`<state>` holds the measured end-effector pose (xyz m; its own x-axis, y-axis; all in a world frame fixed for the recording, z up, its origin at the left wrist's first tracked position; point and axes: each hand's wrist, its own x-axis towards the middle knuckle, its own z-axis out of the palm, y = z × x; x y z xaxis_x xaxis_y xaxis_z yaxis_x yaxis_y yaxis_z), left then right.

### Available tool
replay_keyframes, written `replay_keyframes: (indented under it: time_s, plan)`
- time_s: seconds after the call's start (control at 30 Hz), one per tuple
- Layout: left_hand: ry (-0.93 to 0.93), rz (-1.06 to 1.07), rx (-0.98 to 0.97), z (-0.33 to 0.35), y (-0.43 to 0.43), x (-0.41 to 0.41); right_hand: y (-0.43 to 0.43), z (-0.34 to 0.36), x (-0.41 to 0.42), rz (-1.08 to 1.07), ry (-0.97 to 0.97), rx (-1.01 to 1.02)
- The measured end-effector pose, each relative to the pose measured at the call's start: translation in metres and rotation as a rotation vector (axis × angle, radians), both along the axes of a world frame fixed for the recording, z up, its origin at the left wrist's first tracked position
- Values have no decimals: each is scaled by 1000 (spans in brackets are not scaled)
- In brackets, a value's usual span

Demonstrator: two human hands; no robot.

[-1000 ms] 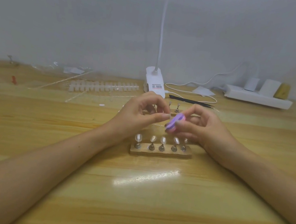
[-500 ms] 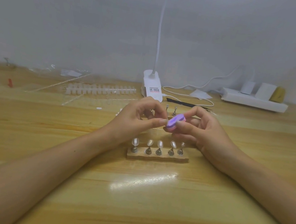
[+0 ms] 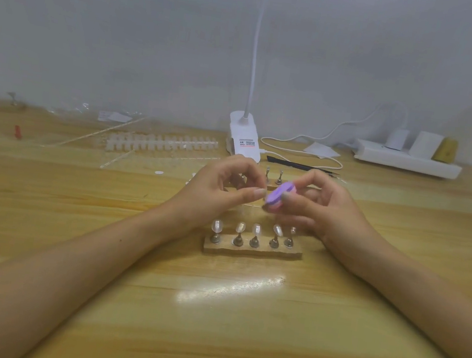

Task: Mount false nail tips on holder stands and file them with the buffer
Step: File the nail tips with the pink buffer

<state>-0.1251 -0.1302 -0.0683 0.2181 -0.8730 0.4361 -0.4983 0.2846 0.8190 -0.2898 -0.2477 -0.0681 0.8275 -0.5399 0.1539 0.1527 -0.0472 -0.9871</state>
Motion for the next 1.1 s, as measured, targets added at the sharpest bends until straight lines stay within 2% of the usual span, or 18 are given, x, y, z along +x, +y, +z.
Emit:
replay_keyframes:
  time_s: [0.03, 0.17, 0.27, 0.37, 0.47, 0.6, 0.7, 0.8, 0.9, 1.03, 1.1]
  plan:
    - [-6, -5, 2, 0, 0, -1, -2, 0, -1, -19, -25, 29]
    - [-9, -2, 6, 0, 0, 1, 0, 0, 0, 30, 49, -61]
    - [-3, -1, 27, -1, -1, 2, -3, 0, 0, -39, -11, 29]
    - [-29, 7, 30, -1, -1, 2, 0, 1, 1, 24, 99, -77]
    - [-28, 1, 33, -2, -1, 2, -2, 0, 1, -46, 3, 32]
    - [-9, -13, 31, -2, -2, 2, 0, 0, 1, 28, 89, -65]
    - [-1, -25, 35, -3, -2, 3, -5, 0, 1, -31, 10, 36]
    - [7, -41, 28, -3, -1, 4, -2, 2, 1, 58, 115, -55]
    - [11, -58, 37, -2, -1, 4, -5, 2, 0, -4, 21, 43]
    - [27, -63, 35, -3, -1, 4, -3, 2, 2, 77, 134, -57]
    - [43, -70, 34, -2, 0, 3, -5, 1, 2, 18, 59, 16]
